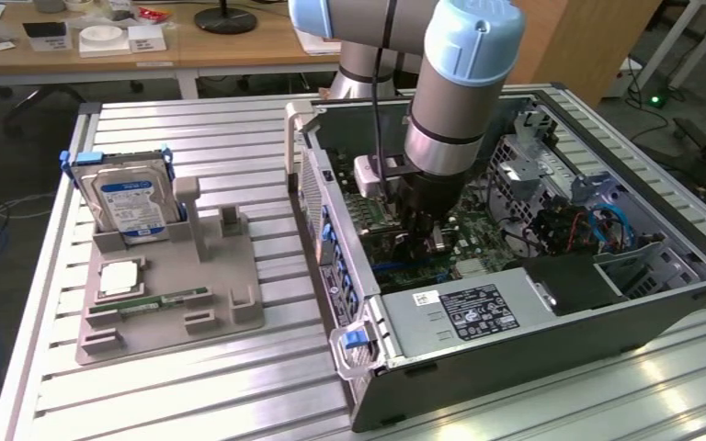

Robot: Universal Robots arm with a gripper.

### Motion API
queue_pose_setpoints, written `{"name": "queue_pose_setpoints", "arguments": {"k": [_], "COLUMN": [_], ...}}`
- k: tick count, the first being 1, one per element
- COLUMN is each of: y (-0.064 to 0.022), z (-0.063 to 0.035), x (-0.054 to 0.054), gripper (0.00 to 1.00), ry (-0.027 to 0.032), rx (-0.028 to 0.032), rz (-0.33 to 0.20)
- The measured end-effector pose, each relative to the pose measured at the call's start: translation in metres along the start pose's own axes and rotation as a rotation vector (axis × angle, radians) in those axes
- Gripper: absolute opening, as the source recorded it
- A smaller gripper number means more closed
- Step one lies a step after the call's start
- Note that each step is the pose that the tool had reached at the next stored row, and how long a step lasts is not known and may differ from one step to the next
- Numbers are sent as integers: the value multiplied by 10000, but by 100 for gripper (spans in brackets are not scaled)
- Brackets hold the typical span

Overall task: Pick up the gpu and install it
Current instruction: 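Insert the gpu into the slot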

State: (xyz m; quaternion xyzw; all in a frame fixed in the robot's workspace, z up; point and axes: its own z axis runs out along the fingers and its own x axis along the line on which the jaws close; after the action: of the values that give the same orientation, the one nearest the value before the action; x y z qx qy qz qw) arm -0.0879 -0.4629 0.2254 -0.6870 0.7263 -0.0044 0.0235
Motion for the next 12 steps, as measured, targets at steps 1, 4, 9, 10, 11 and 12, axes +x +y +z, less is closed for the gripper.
{"name": "queue_pose_setpoints", "arguments": {"k": [1,4,9,10,11,12], "y": [0,0,0,0,0,0], "z": [0,0,0,0,0,0], "x": [0,0,0,0,0,0], "gripper": [28,28,28,28,28,28], "ry": [-1,0,0,0,0,0], "rx": [0,-1,0,-1,0,-1], "rz": [0,-1,0,0,0,0]}}
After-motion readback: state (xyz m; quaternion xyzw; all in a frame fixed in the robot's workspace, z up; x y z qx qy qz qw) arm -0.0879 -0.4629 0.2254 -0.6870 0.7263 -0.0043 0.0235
